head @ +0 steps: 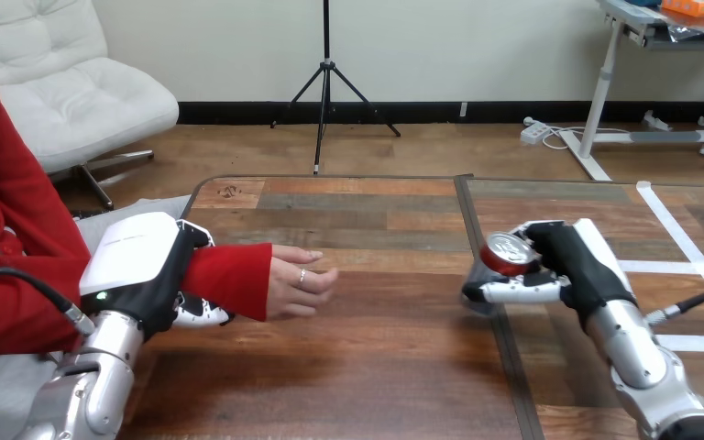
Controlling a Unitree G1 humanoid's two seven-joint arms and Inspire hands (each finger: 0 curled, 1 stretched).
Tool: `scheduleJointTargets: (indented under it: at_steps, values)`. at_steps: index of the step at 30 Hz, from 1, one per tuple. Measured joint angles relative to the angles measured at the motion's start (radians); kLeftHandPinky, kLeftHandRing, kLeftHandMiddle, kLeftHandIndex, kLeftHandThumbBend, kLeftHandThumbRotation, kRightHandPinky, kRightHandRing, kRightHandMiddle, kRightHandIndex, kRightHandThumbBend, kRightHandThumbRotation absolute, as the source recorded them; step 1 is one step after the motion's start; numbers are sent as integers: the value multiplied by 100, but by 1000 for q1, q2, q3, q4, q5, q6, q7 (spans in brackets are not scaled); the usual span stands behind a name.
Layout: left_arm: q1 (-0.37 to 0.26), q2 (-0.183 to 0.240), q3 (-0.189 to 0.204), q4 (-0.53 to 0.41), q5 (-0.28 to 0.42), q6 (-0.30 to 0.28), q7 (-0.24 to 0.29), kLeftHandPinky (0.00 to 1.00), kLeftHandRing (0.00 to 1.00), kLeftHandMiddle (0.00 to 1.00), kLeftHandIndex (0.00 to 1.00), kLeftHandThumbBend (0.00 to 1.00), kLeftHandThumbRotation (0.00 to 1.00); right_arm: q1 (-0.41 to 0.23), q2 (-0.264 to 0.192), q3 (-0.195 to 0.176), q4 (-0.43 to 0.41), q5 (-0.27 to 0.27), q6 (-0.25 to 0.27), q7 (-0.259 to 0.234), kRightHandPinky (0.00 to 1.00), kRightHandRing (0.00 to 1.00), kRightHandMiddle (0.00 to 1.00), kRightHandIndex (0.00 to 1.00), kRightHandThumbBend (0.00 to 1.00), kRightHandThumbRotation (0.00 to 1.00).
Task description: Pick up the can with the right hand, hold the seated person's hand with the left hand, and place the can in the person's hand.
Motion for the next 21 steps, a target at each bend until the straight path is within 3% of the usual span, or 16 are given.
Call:
scheduleJointTargets:
  at_steps: [21]
  values:
    - [0, -27, 0, 0, 0, 13, -5, 17, 24, 35, 39, 70, 0, -34, 44, 22, -44, -3, 0, 18, 31, 36, 42, 45, 79, 0]
